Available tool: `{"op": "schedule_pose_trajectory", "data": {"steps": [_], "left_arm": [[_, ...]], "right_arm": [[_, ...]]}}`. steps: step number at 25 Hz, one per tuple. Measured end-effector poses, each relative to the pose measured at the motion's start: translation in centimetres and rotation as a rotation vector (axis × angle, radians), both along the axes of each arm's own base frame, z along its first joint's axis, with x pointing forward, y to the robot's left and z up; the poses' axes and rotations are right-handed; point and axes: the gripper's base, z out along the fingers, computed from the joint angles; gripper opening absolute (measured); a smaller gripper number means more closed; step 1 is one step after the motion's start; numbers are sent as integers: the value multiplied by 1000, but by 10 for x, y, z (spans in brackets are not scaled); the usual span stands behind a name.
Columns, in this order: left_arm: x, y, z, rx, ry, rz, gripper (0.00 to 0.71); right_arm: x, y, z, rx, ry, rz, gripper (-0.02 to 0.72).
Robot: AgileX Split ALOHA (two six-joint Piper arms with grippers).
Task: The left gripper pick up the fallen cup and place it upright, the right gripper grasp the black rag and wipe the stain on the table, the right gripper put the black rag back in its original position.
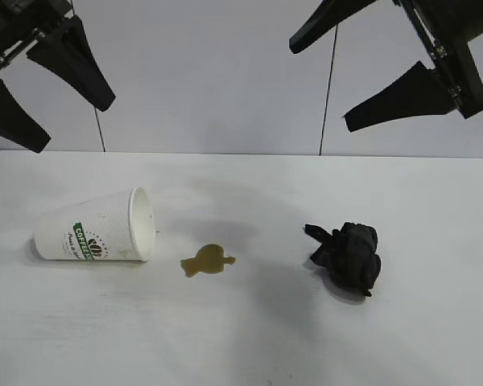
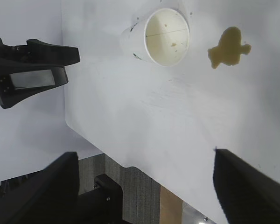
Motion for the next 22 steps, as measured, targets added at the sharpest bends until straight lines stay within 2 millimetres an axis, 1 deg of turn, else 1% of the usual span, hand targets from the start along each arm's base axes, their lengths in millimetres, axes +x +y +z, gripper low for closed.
{"op": "schedule_pose_trajectory", "data": {"steps": [17, 22], "left_arm": [[0, 0, 0, -1, 0, 0, 686], [0, -2, 1, -27, 2, 10, 686]], "right_arm": [[0, 0, 0, 0, 0, 0, 544], [0, 0, 0, 0, 0, 0, 544]]}}
